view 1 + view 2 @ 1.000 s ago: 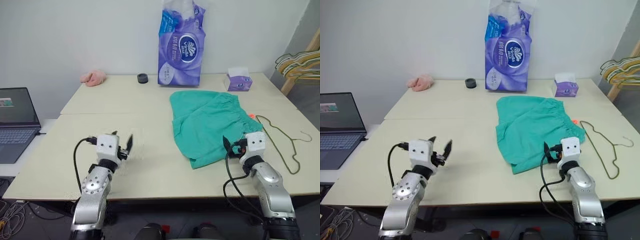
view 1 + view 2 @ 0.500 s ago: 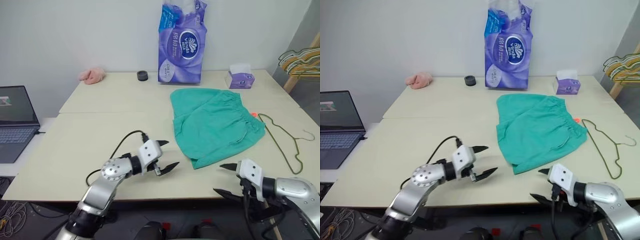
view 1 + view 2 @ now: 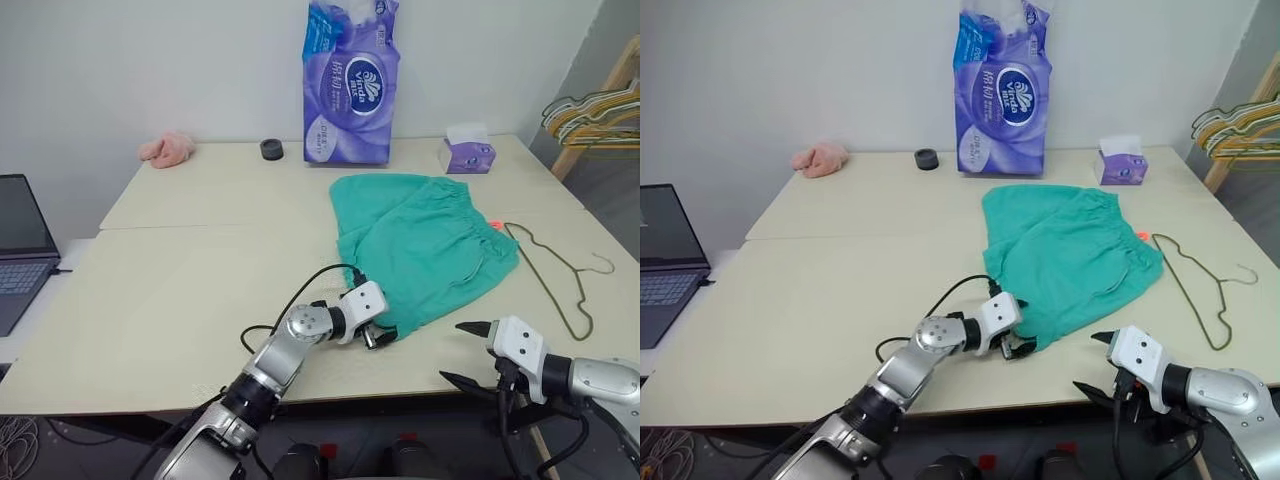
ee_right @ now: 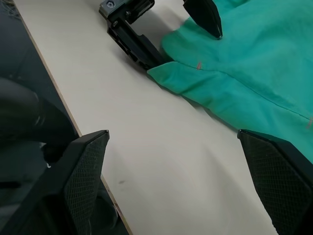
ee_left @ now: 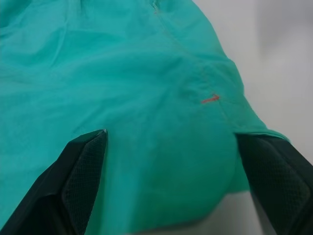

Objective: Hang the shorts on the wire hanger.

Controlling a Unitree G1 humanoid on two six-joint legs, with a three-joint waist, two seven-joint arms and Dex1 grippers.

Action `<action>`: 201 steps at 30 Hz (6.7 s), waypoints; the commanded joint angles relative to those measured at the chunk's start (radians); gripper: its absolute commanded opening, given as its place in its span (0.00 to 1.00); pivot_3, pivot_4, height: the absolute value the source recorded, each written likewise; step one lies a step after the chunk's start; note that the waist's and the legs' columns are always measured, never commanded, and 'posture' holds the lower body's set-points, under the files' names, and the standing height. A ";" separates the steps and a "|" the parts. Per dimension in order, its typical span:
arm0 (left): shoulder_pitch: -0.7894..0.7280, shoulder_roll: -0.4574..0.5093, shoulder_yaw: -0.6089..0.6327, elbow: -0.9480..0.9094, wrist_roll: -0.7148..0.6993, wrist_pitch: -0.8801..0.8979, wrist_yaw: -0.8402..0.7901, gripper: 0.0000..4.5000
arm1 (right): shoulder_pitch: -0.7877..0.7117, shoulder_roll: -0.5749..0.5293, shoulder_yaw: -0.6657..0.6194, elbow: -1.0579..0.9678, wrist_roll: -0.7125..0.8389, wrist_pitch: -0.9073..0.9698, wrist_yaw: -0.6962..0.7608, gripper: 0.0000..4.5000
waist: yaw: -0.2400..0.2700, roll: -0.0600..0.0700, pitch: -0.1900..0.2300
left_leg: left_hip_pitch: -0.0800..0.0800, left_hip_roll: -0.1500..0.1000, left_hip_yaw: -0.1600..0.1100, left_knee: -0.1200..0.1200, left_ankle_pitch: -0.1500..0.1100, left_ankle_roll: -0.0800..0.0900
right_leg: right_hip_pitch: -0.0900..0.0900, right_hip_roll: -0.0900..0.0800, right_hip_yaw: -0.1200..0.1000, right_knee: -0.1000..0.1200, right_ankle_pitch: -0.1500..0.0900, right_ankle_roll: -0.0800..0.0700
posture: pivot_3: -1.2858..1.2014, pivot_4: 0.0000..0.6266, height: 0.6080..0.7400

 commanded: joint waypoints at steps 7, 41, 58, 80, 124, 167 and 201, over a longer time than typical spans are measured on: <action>-0.008 0.010 0.039 0.039 0.023 -0.038 0.043 0.51 | 0.000 0.013 -0.044 0.005 -0.048 -0.062 -0.041 1.00 | -0.026 0.000 0.000 | 0.000 0.000 0.000 0.001 0.000 0.000 | 0.000 0.000 0.000 0.000 0.001 0.001 | 0.42 0.08 1.00; 0.124 0.389 0.411 -0.322 -0.207 0.149 -0.078 0.00 | -0.986 0.113 0.514 1.327 -0.938 -0.927 -0.569 0.64 | -0.054 0.001 -0.002 | 0.013 0.001 0.022 -0.001 0.003 -0.003 | -0.001 0.005 0.026 0.004 0.008 -0.005 | 0.47 0.04 1.00; 0.519 0.752 0.428 -0.577 -0.371 0.251 -0.448 0.00 | -0.616 0.136 0.439 0.550 -0.605 -0.766 -0.226 0.01 | -0.048 0.002 -0.002 | 0.015 0.014 0.024 -0.001 -0.007 -0.003 | -0.001 0.016 0.027 0.004 0.005 -0.012 | 0.48 0.06 1.00; 0.634 0.779 0.372 -0.666 -0.456 0.296 -0.503 0.00 | -0.390 -0.122 0.303 0.372 -0.359 -0.581 0.126 0.01 | -0.025 0.005 0.001 | 0.016 0.019 0.031 0.000 -0.012 0.001 | 0.000 0.017 0.027 0.002 0.005 -0.014 | 0.47 0.06 1.00; 0.333 0.784 0.454 -0.829 -0.850 0.537 -0.546 0.92 | -0.490 0.102 -0.308 0.606 -0.029 0.251 -0.387 0.95 | -0.053 0.008 -0.004 | 0.018 0.023 0.045 0.001 -0.014 0.002 | -0.001 0.022 0.039 0.002 0.006 -0.014 | 0.45 0.06 1.00; 0.036 0.664 0.362 -0.655 -0.504 0.268 -0.410 1.00 | -0.844 0.147 -0.098 1.253 -0.099 0.262 -0.273 0.92 | -0.084 0.007 -0.003 | 0.024 0.033 0.059 0.001 -0.015 0.002 | 0.000 0.034 0.054 0.002 0.013 -0.013 | 0.46 0.06 1.00; -0.182 0.475 0.550 -0.163 -0.450 0.273 -0.136 1.00 | -0.628 0.117 0.040 0.571 -0.278 -0.030 -0.331 0.01 | -0.082 -0.004 -0.011 | 0.022 0.033 0.055 0.002 -0.016 0.000 | -0.003 0.034 0.052 0.002 0.014 -0.012 | 0.45 0.04 1.00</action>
